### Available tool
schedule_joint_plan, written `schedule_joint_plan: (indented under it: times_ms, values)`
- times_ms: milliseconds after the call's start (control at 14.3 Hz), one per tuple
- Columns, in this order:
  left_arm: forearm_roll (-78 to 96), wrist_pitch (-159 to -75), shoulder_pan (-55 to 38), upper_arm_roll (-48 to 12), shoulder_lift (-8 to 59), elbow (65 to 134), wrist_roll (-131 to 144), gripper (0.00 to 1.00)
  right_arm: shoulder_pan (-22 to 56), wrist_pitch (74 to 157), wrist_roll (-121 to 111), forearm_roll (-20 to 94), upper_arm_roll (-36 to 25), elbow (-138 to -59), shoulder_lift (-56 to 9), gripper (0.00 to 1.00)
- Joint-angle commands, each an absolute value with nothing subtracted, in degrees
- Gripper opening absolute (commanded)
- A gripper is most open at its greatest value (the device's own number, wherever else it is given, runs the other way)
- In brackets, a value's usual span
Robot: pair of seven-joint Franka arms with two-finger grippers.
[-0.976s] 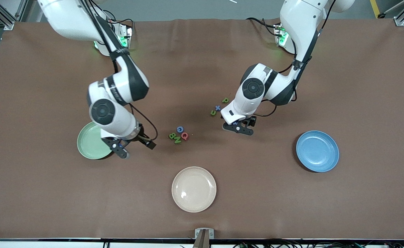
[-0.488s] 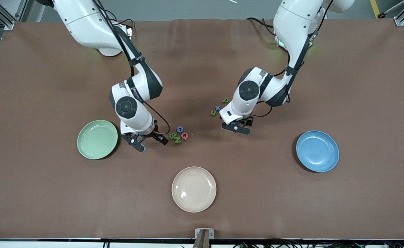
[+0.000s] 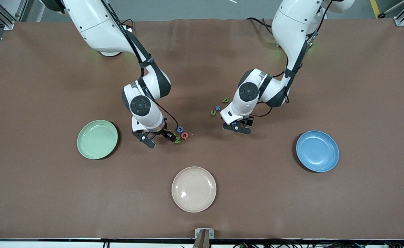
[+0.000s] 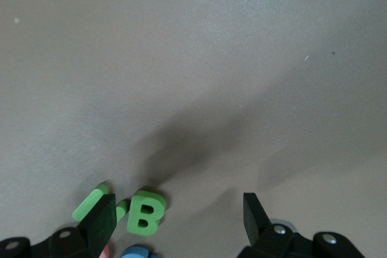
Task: Sort upper and lower case letters into plates
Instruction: 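Grasp blue m with the left gripper while the right gripper grasps green B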
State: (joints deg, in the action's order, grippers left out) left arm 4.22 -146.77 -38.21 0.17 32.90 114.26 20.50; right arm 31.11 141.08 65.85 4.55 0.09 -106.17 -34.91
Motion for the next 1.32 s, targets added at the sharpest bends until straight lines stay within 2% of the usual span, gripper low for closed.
schedule_joint_plan:
  times_ms: [0,209,697,976,1185,1255]
  values:
    - [3.8,-147.4,-39.1,0.6,32.3,115.1,21.9,0.81,31.9,142.8,67.8,4.3,-0.5,-106.4,-35.7,0.87]
    - [3.8,-147.5,-39.3,0.6,32.5,115.1,21.9,0.69,32.0,143.7,67.9,4.3,-0.4,-106.2,-36.6,0.82]
    - [1.0,-147.4,-39.1,0.7,32.3,115.1,21.9,0.32,33.1,143.5,70.0,4.3,-0.4,-106.0,-37.0,0.75]
    - [0.5,-146.8,-38.9,0.7,31.4,115.1,21.9,0.26,33.3,143.5,70.0,4.3,-0.4,-105.7,-37.0,0.73]
    - [0.5,-140.2,-37.7,1.1,27.2,114.6,21.2,0.22,33.3,143.5,70.0,4.6,-0.4,-105.7,-37.0,0.63]
    - [0.4,-137.5,-36.3,1.1,24.9,114.4,20.6,0.19,33.4,143.5,70.1,4.8,-0.4,-105.7,-37.0,0.63]
